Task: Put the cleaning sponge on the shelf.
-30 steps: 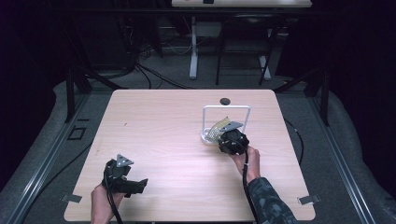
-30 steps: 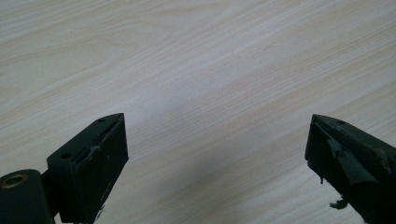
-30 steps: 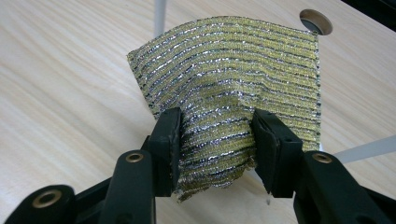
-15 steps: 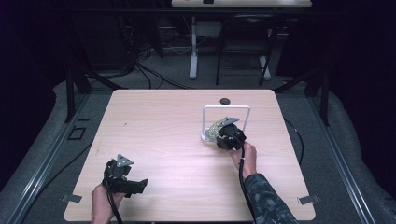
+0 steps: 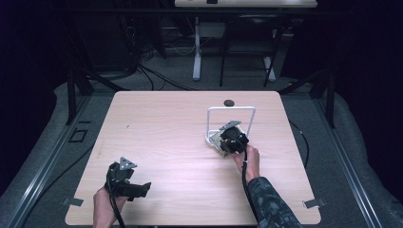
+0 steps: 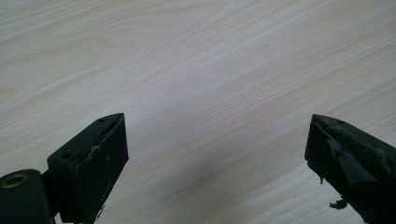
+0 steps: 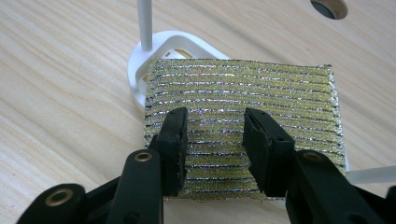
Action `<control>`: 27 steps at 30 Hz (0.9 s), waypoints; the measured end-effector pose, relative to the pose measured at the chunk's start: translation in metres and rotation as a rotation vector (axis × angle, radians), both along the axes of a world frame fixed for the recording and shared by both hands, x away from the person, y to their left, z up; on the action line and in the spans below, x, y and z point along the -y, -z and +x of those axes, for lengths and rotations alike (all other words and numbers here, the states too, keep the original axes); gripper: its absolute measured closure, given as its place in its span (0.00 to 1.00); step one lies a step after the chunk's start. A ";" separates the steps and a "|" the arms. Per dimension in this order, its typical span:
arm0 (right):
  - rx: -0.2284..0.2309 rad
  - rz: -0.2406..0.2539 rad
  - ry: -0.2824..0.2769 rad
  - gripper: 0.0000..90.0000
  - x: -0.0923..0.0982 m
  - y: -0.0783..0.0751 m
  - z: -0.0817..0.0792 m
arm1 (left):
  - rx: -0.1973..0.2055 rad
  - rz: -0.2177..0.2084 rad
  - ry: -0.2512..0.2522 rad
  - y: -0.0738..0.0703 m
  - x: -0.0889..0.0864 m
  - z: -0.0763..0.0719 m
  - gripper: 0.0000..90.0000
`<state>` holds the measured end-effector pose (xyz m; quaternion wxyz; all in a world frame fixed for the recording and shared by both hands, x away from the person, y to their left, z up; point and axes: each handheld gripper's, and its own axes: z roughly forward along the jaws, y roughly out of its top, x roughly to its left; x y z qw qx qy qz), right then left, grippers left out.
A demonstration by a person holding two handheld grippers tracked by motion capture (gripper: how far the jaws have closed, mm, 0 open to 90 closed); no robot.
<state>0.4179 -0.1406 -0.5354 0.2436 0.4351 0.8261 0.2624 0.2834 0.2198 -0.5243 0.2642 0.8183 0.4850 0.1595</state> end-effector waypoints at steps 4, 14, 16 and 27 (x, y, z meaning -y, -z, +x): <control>0.008 0.021 0.003 0.61 0.003 -0.001 -0.002 | 0.003 0.000 0.000 0.000 0.000 0.000 0.07; 0.017 0.072 -0.003 0.45 0.015 -0.012 -0.015 | 0.007 -0.004 -0.003 -0.001 0.000 -0.001 0.07; 0.010 0.076 -0.001 0.42 0.018 -0.015 -0.018 | 0.007 -0.002 0.000 -0.001 0.000 -0.001 0.07; -0.021 0.095 -0.031 0.33 0.028 -0.032 -0.032 | 0.009 -0.003 0.001 -0.001 0.001 -0.001 0.07</control>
